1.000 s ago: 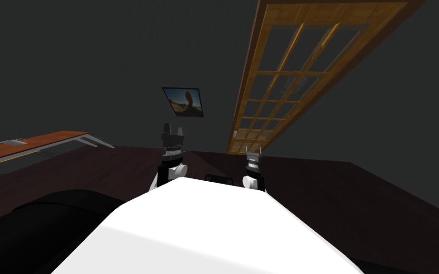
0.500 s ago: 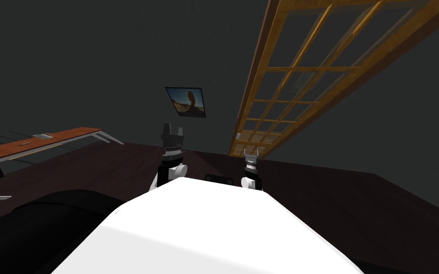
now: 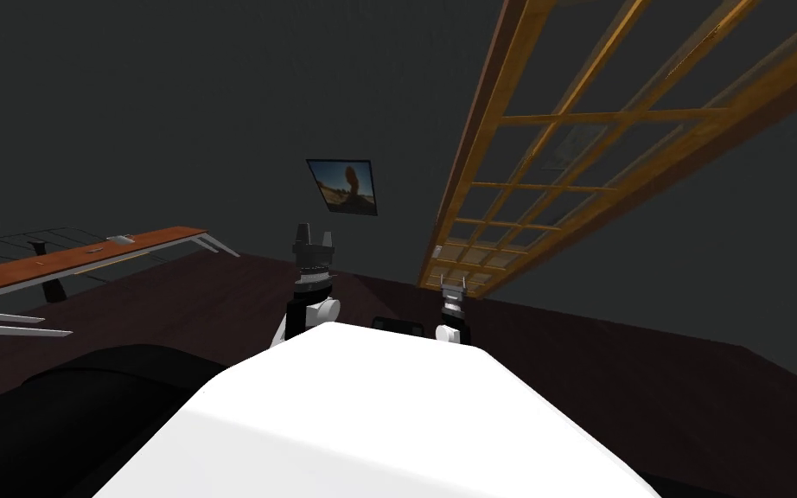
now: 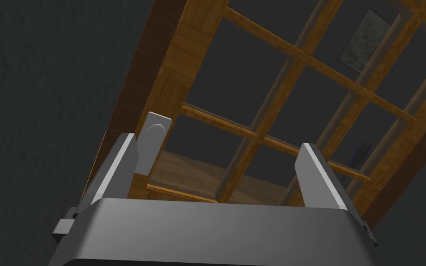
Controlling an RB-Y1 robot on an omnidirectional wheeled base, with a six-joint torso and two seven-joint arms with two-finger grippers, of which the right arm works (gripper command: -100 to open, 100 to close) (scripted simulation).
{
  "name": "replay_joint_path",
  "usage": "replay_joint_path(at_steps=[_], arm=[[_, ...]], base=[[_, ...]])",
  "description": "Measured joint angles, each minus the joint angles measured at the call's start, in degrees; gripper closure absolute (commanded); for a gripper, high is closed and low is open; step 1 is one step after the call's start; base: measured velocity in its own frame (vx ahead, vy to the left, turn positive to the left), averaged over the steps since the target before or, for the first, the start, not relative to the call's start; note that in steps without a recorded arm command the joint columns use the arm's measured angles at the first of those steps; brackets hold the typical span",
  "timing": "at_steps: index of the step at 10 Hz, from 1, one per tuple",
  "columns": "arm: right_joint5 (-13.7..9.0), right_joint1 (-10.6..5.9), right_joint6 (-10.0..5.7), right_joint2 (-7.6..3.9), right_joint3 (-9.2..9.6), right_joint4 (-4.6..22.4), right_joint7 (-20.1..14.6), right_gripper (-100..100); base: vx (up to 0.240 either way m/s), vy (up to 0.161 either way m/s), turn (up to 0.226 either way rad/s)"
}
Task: Pull the door open
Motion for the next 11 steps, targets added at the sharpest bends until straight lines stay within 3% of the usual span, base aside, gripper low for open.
replay_joint_path(at_steps=[11], arm=[[-10.97,-2.8,-6.84,-3.83,6.6,13.46,-11.36,-100]], base=[[0.092,-0.032,0.115]])
